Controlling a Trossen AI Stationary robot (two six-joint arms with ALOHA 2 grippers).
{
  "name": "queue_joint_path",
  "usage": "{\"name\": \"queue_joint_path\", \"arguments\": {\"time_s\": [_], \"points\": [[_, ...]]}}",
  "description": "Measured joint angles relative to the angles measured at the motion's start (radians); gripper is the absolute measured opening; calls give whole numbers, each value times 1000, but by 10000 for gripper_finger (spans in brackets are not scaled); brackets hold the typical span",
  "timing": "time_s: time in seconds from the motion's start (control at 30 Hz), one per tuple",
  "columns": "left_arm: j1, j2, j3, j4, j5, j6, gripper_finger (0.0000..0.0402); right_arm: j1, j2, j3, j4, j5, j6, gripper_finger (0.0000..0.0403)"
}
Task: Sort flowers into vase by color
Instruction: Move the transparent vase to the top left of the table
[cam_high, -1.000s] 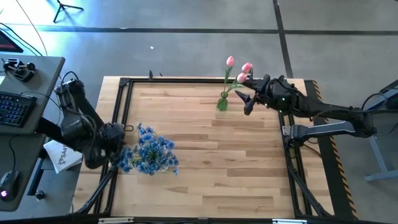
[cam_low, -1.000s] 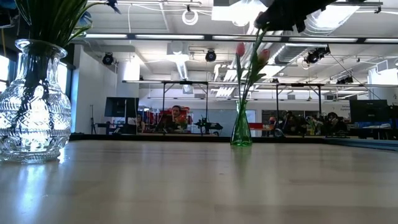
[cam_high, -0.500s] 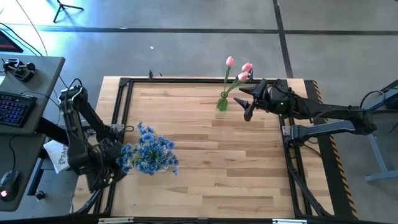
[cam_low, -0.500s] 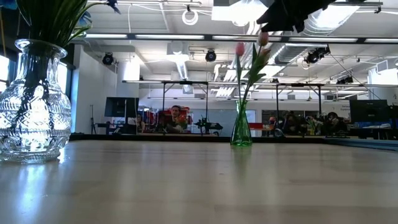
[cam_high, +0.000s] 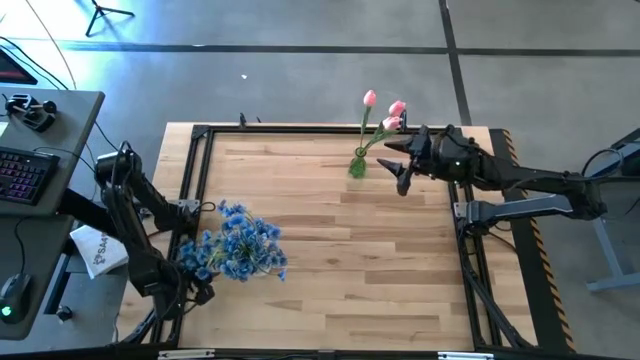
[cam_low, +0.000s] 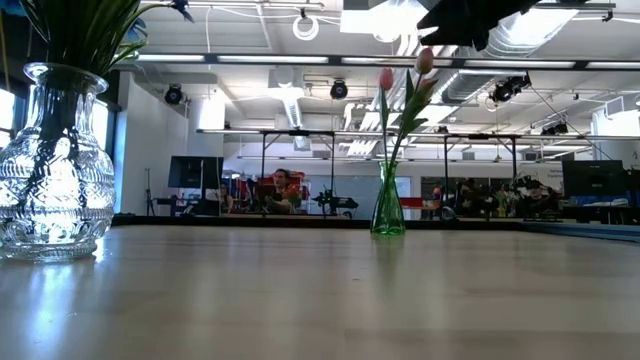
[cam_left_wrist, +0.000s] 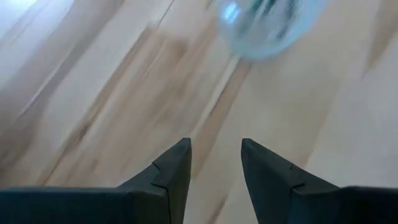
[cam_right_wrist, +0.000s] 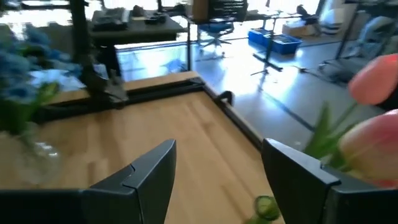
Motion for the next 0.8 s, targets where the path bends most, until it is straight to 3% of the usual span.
{"name": "queue_joint_path", "arguments": {"time_s": [0.23,0.47,0.53,0.8], "points": [[1,49,-29,120,-270,89,166,103,-17,0,-94,18,69,234],[7,46,-29,105,-372,89,220,204,8,0,-137,148,96,233],[10,36,-29,85,-300,91,231,221,17,0,-136,168,96,233],[10,-109,9,-79,283,6,240,232,30,0,-137,174,112,233]]}}
